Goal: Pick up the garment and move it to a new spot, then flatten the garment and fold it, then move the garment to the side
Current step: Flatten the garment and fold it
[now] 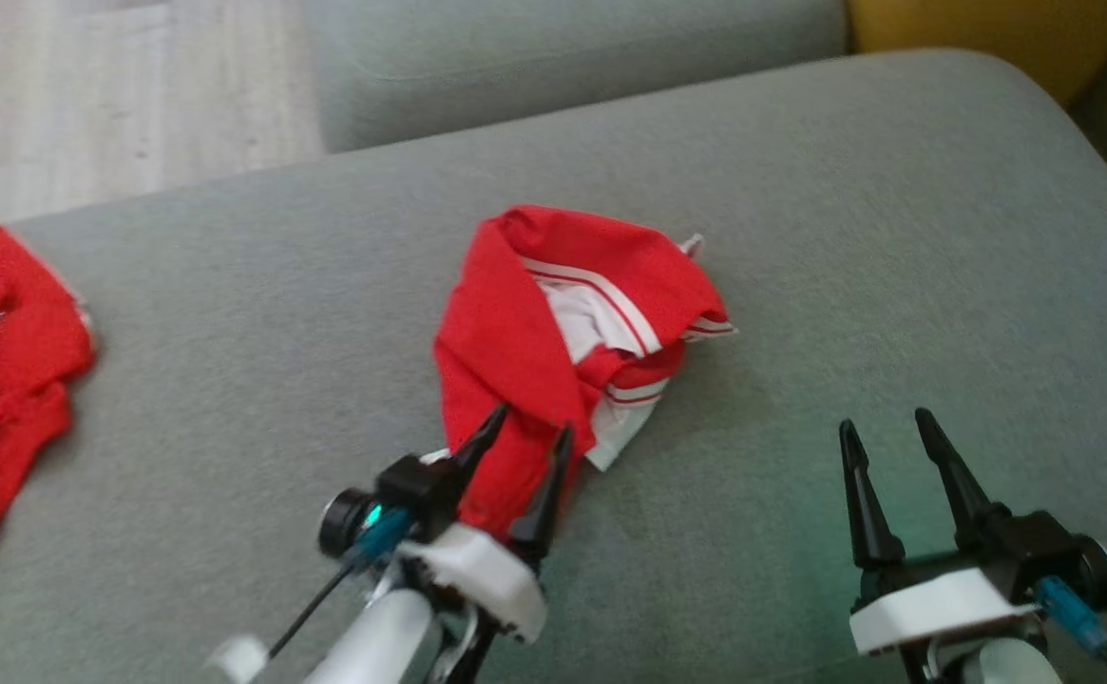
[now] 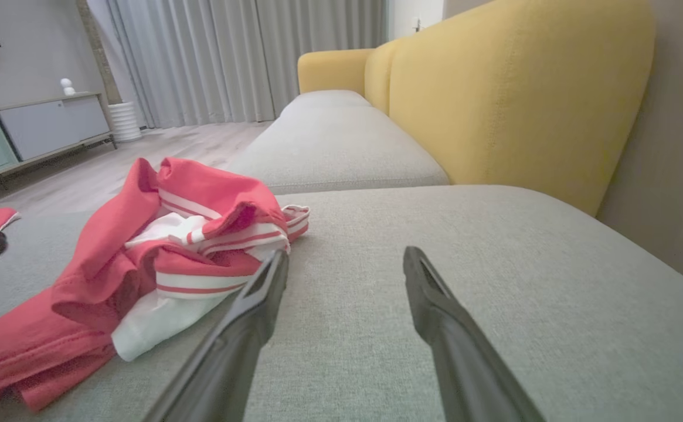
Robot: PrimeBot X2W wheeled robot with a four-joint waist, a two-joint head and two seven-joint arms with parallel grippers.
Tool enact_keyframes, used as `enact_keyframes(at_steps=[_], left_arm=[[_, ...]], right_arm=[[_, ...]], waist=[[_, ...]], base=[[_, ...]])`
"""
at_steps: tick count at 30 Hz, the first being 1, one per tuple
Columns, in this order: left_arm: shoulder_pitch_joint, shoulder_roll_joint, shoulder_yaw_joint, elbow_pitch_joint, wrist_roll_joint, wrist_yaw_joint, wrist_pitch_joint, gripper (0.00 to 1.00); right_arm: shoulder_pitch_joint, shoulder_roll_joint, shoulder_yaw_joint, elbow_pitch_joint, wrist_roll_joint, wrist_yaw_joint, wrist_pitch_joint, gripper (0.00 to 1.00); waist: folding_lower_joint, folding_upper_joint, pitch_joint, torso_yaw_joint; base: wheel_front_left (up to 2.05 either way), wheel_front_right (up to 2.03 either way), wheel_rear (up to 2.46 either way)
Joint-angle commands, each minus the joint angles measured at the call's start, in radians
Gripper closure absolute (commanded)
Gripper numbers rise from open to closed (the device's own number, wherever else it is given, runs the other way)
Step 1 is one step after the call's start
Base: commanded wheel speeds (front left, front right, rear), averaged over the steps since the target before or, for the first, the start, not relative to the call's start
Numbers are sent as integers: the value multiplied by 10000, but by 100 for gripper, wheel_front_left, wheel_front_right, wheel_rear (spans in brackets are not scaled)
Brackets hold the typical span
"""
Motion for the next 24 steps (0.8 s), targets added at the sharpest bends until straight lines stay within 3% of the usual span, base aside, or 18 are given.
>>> enact_keyframes(at_steps=[1,8,14,15,16,18,24], left_arm=[[-819,-20,-68,-98,-139,213,88,0],[-2151,-21,-1180,986,-637,1723,452,0],[-2448,4,-1411,2282,-320,2589,417,0],[-2454,26,-1431,2440,-277,2640,386,8],[-2427,28,-1424,2558,-306,2644,371,51],[-2386,41,-1462,2733,-363,2551,396,100],[-2364,163,-1192,2370,-819,2214,305,100]], right_arm=[[-476,-63,282,-351,103,77,-109,0],[-627,-62,359,-362,294,77,-109,0],[-708,-62,321,-355,377,77,-109,0],[-713,-62,298,-360,387,77,-109,0],[-708,-62,270,-364,389,77,-109,0],[-676,-62,211,-367,382,77,-109,0],[-603,-62,149,-339,357,77,-109,0]], waist=[[-2,0,297,-389],[-2,0,593,-884],[-2,0,684,-1070],[-2,0,688,-1073],[-2,0,680,-1066],[-2,0,662,-1029],[-2,0,504,-905]], base=[[0,0,0],[0,0,0],[0,0,0],[0,0,0],[0,0,0],[0,0,0],[0,0,0]])
